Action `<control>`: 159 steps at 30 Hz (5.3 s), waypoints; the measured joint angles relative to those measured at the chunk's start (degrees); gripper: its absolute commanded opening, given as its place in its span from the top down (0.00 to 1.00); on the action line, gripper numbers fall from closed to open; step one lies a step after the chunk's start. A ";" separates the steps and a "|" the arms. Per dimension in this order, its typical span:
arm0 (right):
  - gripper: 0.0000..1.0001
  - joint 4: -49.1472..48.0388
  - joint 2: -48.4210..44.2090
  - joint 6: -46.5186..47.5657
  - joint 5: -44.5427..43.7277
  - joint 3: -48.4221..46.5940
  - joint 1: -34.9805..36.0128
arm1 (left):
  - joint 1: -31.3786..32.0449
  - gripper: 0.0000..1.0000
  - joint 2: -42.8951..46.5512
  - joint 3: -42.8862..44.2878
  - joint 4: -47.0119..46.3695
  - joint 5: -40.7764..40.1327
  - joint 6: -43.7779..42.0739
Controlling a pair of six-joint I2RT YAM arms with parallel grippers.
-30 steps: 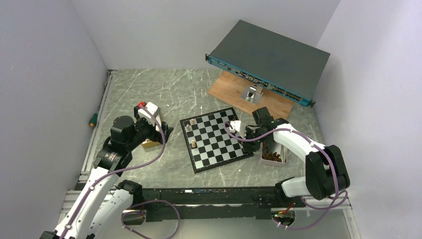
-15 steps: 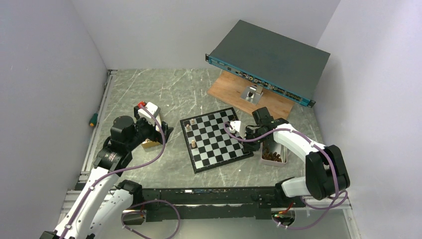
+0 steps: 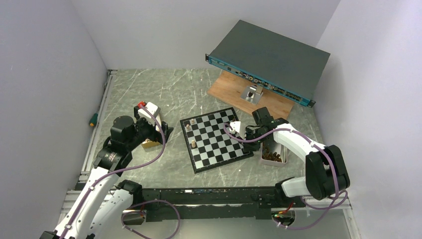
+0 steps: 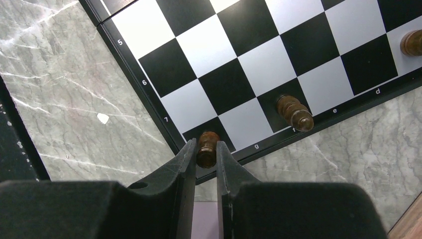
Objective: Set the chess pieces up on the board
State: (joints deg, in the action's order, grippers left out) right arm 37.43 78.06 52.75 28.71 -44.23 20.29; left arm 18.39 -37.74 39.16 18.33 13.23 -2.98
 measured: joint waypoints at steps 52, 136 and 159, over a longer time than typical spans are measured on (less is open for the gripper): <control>0.52 19.65 -15.67 18.88 11.78 -4.33 -37.44 | -0.11 0.01 -0.04 0.00 0.00 0.90 0.02; 1.00 3.54 -7.82 14.10 2.12 3.72 -29.00 | -0.11 0.01 0.13 0.00 0.00 0.92 0.02; 1.00 18.95 -14.19 9.11 6.56 -7.54 -10.91 | -0.11 0.01 0.11 0.00 0.00 0.90 0.02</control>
State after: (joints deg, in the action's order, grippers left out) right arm 56.38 63.88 61.87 35.27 -51.77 9.39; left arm 18.28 -37.63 39.16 18.33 14.13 -2.96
